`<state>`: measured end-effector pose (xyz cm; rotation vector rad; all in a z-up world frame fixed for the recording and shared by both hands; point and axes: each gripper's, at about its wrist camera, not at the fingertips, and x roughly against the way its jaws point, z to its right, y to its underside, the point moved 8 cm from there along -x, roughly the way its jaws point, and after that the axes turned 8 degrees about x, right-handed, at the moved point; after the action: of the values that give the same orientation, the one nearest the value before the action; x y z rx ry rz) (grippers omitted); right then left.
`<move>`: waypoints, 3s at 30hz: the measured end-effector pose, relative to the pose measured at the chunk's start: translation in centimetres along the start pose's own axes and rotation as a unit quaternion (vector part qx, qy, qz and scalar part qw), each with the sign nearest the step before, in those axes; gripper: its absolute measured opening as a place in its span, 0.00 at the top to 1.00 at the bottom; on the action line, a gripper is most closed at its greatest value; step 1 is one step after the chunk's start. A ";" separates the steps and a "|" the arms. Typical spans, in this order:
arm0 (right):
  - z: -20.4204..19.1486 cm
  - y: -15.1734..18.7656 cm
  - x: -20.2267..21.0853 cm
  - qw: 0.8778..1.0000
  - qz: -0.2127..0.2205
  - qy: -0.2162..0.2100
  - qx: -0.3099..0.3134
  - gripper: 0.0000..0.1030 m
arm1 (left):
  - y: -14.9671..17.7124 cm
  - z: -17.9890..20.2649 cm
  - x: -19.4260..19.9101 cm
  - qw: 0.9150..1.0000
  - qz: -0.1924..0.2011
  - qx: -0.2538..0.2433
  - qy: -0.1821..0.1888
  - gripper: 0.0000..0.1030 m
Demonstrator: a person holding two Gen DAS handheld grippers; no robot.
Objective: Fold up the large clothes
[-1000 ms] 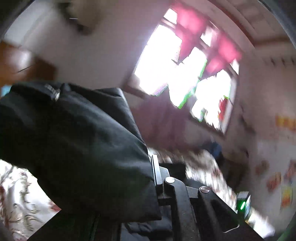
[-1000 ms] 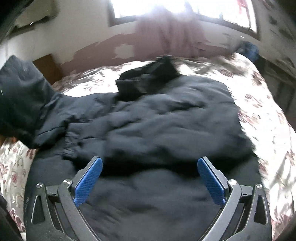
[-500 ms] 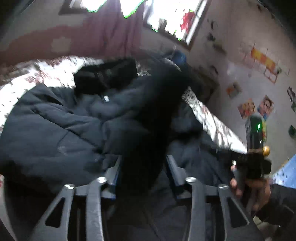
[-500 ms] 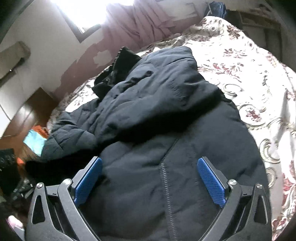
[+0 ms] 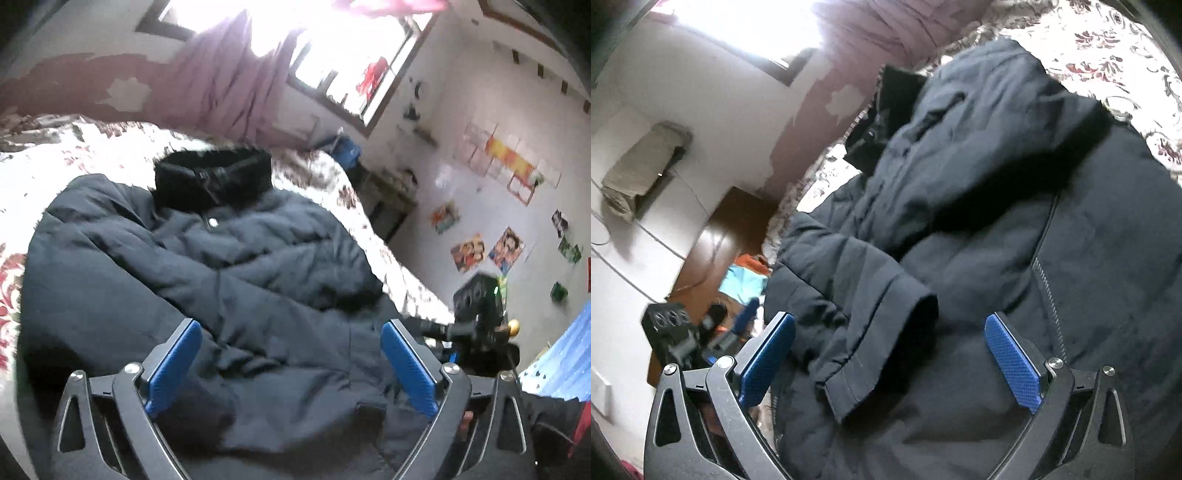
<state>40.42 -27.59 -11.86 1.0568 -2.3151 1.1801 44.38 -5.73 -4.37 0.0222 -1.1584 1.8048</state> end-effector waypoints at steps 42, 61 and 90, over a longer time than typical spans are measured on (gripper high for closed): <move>-4.8 -12.6 -7.3 0.855 0.018 0.312 0.414 0.46 | -3.5 -16.2 -8.4 0.909 -0.028 0.020 -0.415 0.00; -1.5 -9.9 -4.4 0.910 0.056 0.253 0.324 0.26 | -3.0 -14.8 -6.1 0.926 0.022 0.046 -0.374 0.00; -10.9 7.3 23.6 0.936 0.069 0.193 0.285 0.05 | 10.9 8.7 15.5 0.949 0.008 0.047 -0.312 0.00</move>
<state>18.84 -27.08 4.32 0.7334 -1.8017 1.9883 24.35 -2.11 0.08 0.6848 -1.4981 1.9237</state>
